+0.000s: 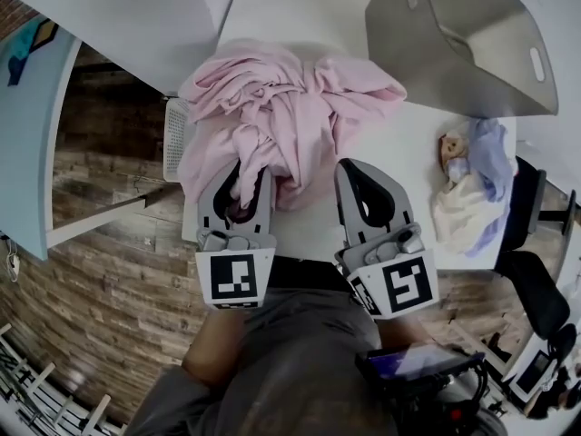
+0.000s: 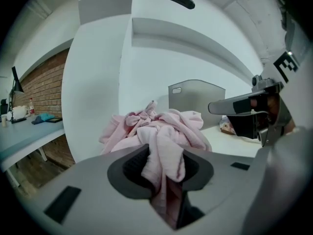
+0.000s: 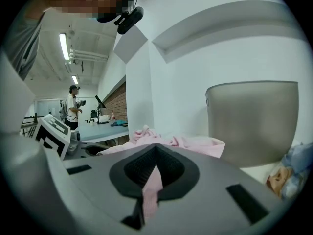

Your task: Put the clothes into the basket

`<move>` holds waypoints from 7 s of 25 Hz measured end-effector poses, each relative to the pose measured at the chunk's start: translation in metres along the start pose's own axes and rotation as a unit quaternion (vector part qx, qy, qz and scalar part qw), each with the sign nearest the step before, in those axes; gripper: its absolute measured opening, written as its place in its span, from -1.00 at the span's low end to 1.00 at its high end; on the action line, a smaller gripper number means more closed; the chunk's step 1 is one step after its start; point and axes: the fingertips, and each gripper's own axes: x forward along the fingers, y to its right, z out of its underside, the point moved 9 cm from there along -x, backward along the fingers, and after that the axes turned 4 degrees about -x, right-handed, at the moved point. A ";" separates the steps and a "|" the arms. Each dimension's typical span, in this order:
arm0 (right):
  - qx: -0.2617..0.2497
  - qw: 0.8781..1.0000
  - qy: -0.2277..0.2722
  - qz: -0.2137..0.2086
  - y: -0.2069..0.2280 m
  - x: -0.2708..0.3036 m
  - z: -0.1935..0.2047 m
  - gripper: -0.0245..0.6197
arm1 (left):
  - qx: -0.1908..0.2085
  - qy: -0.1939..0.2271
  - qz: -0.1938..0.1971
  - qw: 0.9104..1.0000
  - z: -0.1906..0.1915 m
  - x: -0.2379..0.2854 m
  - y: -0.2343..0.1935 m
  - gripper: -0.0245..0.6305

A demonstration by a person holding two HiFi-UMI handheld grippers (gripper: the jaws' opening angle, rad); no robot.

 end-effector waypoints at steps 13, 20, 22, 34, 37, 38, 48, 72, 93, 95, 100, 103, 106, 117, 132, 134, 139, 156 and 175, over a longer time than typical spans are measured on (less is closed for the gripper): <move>-0.006 0.997 0.052 0.052 0.021 -0.041 -0.048 -0.90 | 0.037 0.084 0.027 0.995 -0.084 -0.016 0.029 -0.63; -0.010 0.995 0.076 0.060 0.020 -0.066 -0.068 -0.90 | 0.045 0.115 0.030 0.992 -0.123 -0.044 0.047 -0.63; -0.015 0.994 0.087 0.061 0.018 -0.073 -0.076 -0.90 | 0.050 0.129 0.032 0.990 -0.136 -0.052 0.053 -0.63; -0.024 0.986 0.148 0.069 0.017 -0.121 -0.112 -0.90 | 0.069 0.219 0.052 0.972 -0.214 -0.098 0.093 -0.63; -0.025 0.984 0.157 0.079 0.023 -0.131 -0.117 -0.90 | 0.077 0.241 0.058 0.966 -0.235 -0.103 0.102 -0.63; -0.025 0.983 0.160 0.083 0.026 -0.134 -0.118 -0.90 | 0.079 0.248 0.059 0.964 -0.242 -0.103 0.105 -0.63; -0.030 0.977 0.175 0.121 0.048 -0.157 -0.126 -0.90 | 0.088 0.299 0.078 0.947 -0.291 -0.092 0.126 -0.63; 0.028 0.955 0.088 0.282 0.152 -0.123 -0.129 -0.90 | 0.082 0.176 0.248 0.949 -0.312 0.119 0.177 -0.62; 0.034 0.948 0.048 0.314 0.167 -0.082 -0.122 -0.90 | 0.099 0.153 0.296 0.938 -0.298 0.172 0.172 -0.40; 0.031 0.948 0.045 0.315 0.164 -0.083 -0.122 -0.90 | 0.094 0.158 0.299 0.936 -0.296 0.169 0.170 -0.46; 0.030 0.946 0.047 0.321 0.154 -0.095 -0.122 -0.90 | 0.088 0.166 0.303 0.934 -0.293 0.154 0.170 -0.73; 0.031 0.944 0.051 0.323 0.149 -0.105 -0.118 -0.90 | 0.090 0.172 0.303 0.933 -0.288 0.142 0.173 -0.82; 0.030 0.946 0.052 0.318 0.142 -0.113 -0.112 -0.90 | 0.089 0.173 0.303 0.933 -0.282 0.129 0.176 -0.90; 0.027 0.947 0.088 0.309 0.122 -0.161 -0.110 -0.90 | 0.120 0.199 0.285 0.930 -0.272 0.068 0.199 -0.90; 0.040 0.949 0.104 0.293 0.114 -0.232 -0.089 -0.90 | 0.114 0.230 0.278 0.926 -0.247 -0.002 0.256 -0.90; 0.049 0.950 0.100 0.293 0.114 -0.241 -0.080 -0.90 | 0.114 0.227 0.279 0.926 -0.239 -0.009 0.264 -0.90; 0.069 0.950 0.087 0.291 0.117 -0.256 -0.045 -0.90 | 0.107 0.221 0.273 0.930 -0.211 -0.018 0.278 -0.90; 0.116 0.946 -0.027 0.303 0.168 -0.234 0.073 0.60 | 0.064 0.154 0.287 0.943 -0.130 0.055 0.286 -0.90; 0.096 0.931 -0.230 0.268 0.219 -0.173 0.136 -0.05 | 0.024 0.101 0.298 0.949 -0.103 0.117 0.290 -0.90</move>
